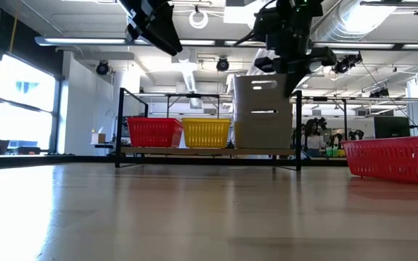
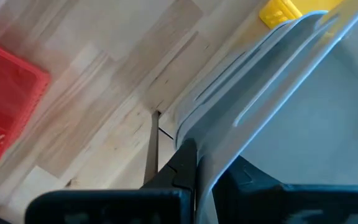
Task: Stack baskets on shelf by color
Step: Stack the gray bin on the gray bins on the shelf
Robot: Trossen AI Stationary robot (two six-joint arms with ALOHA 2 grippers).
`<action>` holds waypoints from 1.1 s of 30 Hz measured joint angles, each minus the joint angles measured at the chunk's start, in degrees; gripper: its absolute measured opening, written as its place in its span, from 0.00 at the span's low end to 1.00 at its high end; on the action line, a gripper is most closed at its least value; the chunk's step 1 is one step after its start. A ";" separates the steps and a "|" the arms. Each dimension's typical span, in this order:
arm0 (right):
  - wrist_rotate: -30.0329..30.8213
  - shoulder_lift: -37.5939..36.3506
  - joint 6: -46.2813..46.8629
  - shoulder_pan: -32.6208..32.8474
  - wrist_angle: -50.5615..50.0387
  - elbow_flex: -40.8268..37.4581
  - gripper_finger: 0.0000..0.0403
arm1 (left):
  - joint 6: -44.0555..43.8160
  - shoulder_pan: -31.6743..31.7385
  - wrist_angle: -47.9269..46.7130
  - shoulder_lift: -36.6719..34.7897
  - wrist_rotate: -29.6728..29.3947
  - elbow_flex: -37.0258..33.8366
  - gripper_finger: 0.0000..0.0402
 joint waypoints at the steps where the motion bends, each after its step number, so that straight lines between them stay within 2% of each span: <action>1: 0.00 0.01 0.18 0.04 0.01 0.00 0.04 | 0.00 0.00 -0.16 0.00 0.00 0.00 0.31; 6: -0.04 0.01 4.11 0.04 0.07 0.00 0.04 | 0.00 -0.02 -0.30 0.00 0.11 0.00 0.31; 15: -3.38 0.01 4.54 0.04 0.05 0.00 0.04 | 0.00 -0.02 -0.30 -0.01 0.11 0.00 0.31; 33: -3.61 0.01 7.52 0.07 0.06 0.00 0.04 | 0.00 -0.02 -0.27 0.00 0.07 0.00 0.31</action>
